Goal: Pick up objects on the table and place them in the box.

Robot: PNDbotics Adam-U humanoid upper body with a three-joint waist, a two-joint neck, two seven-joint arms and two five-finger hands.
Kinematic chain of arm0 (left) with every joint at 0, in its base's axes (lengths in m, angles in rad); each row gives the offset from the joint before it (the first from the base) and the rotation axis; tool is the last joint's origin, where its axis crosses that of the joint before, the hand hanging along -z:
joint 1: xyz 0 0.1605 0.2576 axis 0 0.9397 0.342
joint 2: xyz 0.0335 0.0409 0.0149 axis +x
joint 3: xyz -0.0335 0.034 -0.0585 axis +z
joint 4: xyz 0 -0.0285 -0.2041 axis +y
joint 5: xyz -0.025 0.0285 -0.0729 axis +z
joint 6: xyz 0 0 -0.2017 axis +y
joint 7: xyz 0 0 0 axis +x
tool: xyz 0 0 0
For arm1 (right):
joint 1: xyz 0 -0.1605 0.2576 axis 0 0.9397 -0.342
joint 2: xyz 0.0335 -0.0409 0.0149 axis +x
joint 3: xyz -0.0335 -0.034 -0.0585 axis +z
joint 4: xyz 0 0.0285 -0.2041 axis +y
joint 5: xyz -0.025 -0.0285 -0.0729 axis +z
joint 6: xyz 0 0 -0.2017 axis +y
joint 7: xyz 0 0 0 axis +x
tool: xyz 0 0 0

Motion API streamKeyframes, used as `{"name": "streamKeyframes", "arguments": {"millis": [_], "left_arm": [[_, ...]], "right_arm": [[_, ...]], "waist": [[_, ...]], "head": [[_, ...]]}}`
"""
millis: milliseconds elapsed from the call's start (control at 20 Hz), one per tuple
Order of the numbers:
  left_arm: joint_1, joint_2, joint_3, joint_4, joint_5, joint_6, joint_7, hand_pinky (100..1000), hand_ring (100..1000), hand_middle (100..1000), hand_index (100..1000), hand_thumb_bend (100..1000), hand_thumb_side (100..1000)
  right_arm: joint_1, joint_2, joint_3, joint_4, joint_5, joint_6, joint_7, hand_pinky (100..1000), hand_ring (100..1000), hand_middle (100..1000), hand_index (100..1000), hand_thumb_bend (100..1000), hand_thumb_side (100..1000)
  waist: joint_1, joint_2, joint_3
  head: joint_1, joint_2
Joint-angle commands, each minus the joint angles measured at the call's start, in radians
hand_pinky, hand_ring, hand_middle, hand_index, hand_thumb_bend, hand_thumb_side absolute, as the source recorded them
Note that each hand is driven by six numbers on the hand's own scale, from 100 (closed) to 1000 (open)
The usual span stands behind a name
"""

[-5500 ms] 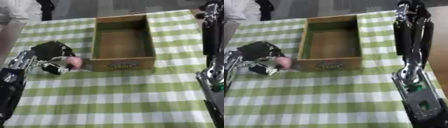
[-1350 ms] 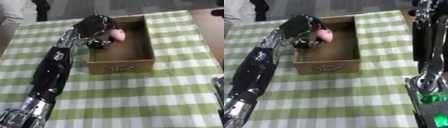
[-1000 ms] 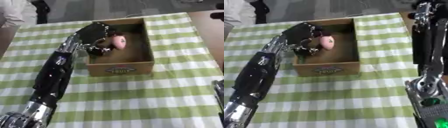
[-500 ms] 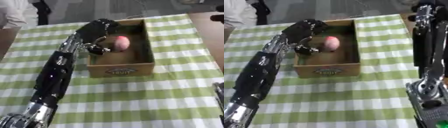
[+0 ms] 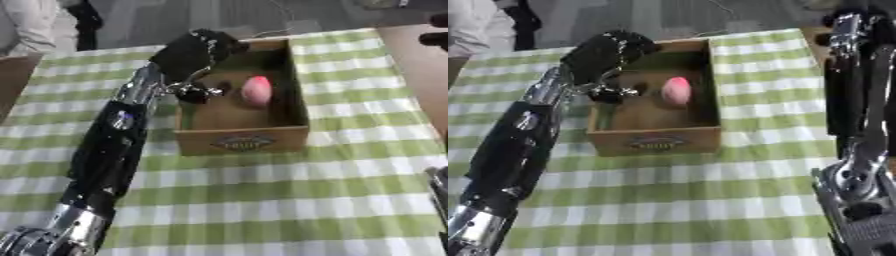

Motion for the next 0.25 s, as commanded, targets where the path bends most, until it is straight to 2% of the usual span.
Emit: {"name": "streamKeyframes", "arguments": {"millis": [50,100,250], "left_arm": [[0.008,0.030,0.004,-0.135,0.187,0.023,-0.018,573,662,630,851,174,164],[0.023,0.037,0.000,-0.182,0.259,0.039,-0.035,540,626,604,828,171,170],[0.082,0.058,-0.017,-0.310,0.457,0.088,-0.105,512,601,573,784,180,198]], "right_arm": [[-0.003,-0.008,-0.012,-0.020,0.008,-0.001,-0.010,854,677,674,857,100,1000],[0.000,-0.008,-0.015,-0.020,0.010,-0.001,-0.012,854,677,674,857,100,1000],[0.014,-0.008,-0.023,-0.020,0.015,-0.001,-0.020,853,677,674,857,100,1000]], "waist": [[-0.007,-0.032,0.010],[-0.009,-0.036,0.017],[-0.014,-0.052,0.042]], "head": [[-0.019,0.013],[-0.026,0.017],[-0.047,0.028]]}}
